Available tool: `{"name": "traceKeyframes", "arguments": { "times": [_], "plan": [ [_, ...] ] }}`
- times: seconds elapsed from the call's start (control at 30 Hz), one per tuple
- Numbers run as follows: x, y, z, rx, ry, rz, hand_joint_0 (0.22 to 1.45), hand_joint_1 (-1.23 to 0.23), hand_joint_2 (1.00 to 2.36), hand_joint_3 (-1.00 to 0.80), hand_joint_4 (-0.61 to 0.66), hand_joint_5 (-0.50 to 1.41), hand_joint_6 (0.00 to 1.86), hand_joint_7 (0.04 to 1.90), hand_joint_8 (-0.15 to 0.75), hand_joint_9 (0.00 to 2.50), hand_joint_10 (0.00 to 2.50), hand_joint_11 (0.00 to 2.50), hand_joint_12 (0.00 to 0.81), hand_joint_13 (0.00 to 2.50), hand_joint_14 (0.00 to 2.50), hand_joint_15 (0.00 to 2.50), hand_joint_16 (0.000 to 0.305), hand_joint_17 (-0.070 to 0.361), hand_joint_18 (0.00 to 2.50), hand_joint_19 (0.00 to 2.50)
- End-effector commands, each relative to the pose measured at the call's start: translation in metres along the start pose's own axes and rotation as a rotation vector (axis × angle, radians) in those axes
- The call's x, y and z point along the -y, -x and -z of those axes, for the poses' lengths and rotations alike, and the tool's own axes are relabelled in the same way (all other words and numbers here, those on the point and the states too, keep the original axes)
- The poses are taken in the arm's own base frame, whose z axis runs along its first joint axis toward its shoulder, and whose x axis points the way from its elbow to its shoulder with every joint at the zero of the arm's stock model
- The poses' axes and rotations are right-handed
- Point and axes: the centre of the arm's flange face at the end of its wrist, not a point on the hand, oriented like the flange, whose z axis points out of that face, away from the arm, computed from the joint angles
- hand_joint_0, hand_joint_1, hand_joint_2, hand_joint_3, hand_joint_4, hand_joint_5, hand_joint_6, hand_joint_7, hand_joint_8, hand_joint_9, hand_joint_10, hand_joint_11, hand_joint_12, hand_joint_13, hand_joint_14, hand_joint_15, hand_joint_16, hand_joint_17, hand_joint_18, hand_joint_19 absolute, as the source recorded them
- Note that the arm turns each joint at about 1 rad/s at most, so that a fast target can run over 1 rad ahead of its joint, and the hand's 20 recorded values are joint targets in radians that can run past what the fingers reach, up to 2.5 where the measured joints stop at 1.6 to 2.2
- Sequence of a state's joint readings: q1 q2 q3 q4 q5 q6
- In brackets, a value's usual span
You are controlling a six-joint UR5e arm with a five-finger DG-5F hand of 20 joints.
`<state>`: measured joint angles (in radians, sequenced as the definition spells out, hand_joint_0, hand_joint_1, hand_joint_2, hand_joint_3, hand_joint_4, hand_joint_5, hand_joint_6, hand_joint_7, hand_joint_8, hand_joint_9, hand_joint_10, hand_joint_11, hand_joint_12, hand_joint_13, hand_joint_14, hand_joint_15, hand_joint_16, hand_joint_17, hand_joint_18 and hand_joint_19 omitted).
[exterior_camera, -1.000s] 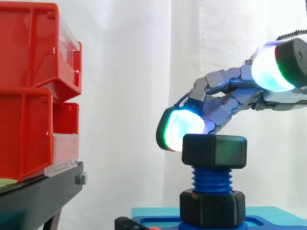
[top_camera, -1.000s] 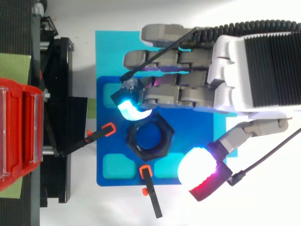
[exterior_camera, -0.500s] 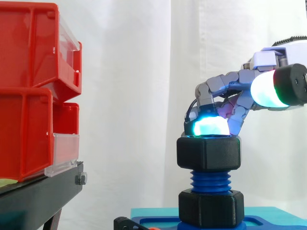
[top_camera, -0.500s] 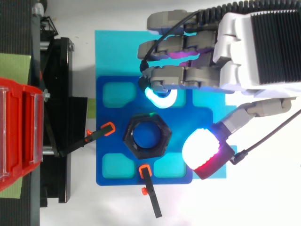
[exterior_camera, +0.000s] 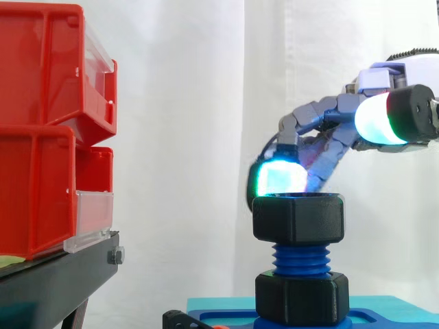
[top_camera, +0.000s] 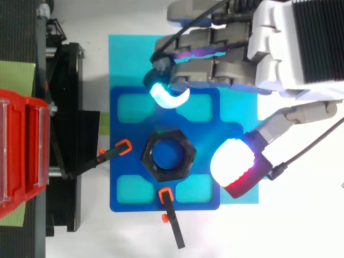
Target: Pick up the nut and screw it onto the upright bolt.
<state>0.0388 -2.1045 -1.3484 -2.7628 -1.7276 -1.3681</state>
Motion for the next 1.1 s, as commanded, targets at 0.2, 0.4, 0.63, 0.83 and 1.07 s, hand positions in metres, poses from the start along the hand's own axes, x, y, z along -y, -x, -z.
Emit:
{"name": "traceKeyframes", "arguments": {
  "times": [0.2,0.4,0.63,0.83,1.07],
  "plan": [
    [0.004,0.006,-0.002,0.044,0.018,0.012,0.48,-0.11,1.0,-0.5,0.09,-0.23,0.5,0.58,0.158,0.16,0.0,0.0,0.294,0.0,0.0,0.0,0.037,0.083,0.0,0.0],
    [-0.005,0.004,-0.005,0.039,0.029,0.012,0.47,-0.06,1.0,-0.5,0.07,-0.24,0.5,0.58,0.148,0.03,0.0,0.0,0.307,0.0,0.0,0.0,0.04,0.091,0.0,0.0],
    [-0.035,-0.003,-0.015,0.03,0.067,-0.017,0.47,-0.05,1.0,-0.5,0.07,-0.25,0.5,0.58,0.148,0.0,0.0,0.0,0.307,0.0,0.0,0.0,0.042,0.094,0.0,0.0],
    [-0.044,-0.006,-0.017,0.023,0.056,-0.037,0.47,-0.05,1.0,-0.5,0.08,-0.24,0.5,0.59,0.153,0.0,0.0,0.0,0.309,0.0,0.0,0.0,0.041,0.093,0.0,0.0],
    [-0.043,-0.007,-0.017,0.019,0.058,-0.037,0.47,-0.05,1.0,-0.5,0.09,-0.24,0.5,0.61,0.158,0.01,0.0,0.0,0.311,0.0,0.0,0.0,0.041,0.093,0.0,0.0]
  ]
}}
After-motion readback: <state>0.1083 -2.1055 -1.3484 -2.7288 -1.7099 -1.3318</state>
